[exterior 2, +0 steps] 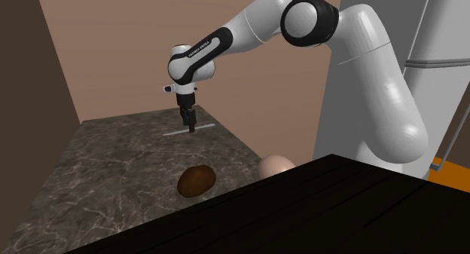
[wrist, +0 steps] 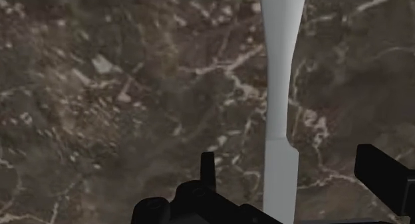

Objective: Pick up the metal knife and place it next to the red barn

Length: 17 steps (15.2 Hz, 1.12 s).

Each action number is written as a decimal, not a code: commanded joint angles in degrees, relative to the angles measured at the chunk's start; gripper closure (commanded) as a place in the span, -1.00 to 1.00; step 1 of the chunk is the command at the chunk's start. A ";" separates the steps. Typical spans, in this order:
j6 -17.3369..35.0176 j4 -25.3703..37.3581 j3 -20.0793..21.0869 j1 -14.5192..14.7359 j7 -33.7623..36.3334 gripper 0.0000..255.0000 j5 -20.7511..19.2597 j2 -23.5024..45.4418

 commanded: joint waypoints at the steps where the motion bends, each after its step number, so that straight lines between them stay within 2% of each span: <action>1: 0.01 -0.01 0.00 0.00 -0.01 -1.00 0.00 0.00; 2: 0.01 0.00 0.00 0.00 0.00 -1.00 0.00 0.00; 3: 0.01 0.00 0.00 0.00 0.00 1.00 0.00 0.00; 12: 0.02 -0.01 0.00 0.00 -0.01 1.00 0.00 0.00; 17: -3.12 1.63 0.00 -0.01 0.05 1.00 0.00 -1.50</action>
